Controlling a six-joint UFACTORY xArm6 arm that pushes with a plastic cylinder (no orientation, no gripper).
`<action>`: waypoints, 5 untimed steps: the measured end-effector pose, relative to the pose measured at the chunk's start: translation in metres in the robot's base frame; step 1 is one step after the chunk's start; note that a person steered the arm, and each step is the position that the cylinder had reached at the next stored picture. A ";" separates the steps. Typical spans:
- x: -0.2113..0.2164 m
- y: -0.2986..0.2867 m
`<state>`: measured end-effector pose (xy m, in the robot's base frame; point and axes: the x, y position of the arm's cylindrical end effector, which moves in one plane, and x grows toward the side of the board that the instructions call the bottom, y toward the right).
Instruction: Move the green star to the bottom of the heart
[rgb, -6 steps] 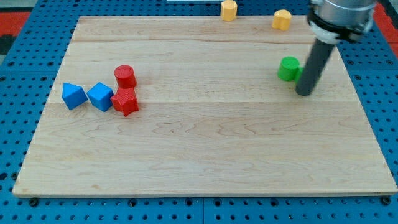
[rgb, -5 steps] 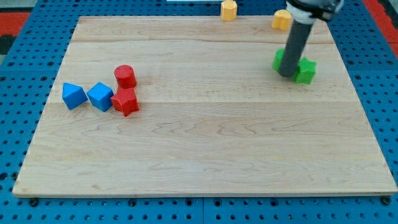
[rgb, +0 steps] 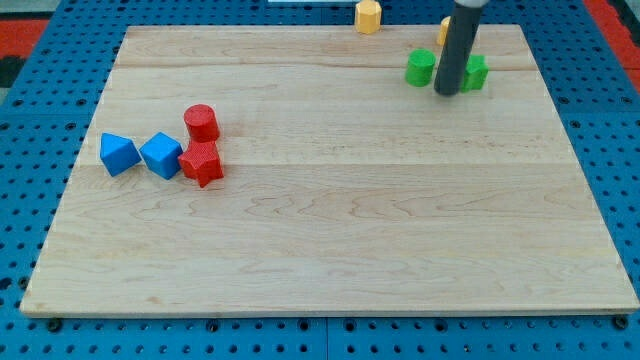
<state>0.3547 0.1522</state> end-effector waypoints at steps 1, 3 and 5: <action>0.032 0.021; -0.058 0.066; -0.031 0.051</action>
